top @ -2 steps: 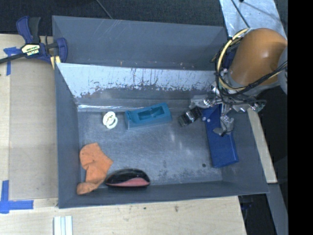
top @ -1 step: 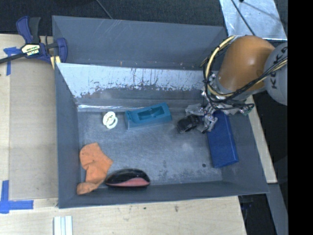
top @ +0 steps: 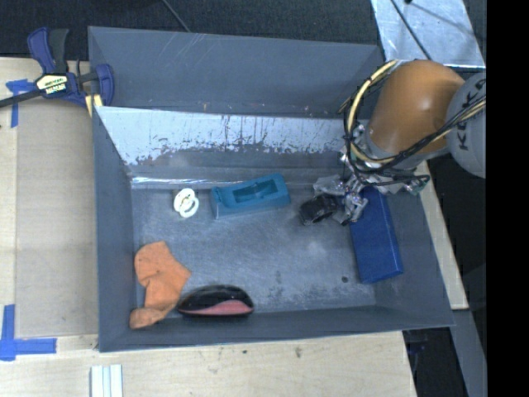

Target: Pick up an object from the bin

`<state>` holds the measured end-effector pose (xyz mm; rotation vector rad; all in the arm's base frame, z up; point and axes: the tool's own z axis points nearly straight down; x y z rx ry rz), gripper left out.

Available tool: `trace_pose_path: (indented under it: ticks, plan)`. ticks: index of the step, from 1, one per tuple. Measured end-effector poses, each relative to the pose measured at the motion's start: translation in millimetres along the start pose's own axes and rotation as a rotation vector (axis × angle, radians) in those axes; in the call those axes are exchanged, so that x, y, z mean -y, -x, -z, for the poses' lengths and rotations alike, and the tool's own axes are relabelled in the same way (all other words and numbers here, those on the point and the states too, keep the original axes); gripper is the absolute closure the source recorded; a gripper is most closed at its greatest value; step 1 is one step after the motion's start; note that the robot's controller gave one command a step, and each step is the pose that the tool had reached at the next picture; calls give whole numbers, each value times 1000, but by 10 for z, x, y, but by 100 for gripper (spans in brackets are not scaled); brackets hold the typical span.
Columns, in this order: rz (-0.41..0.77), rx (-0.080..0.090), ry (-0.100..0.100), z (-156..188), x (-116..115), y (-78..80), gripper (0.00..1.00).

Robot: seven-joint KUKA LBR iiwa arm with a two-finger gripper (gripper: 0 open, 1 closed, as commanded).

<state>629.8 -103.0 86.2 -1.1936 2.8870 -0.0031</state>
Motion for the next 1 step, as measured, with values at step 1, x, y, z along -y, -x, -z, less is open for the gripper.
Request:
trace_pose_path:
  ticks: [1]
  plan:
    - [11,-12,7,1144,-73,9,100]
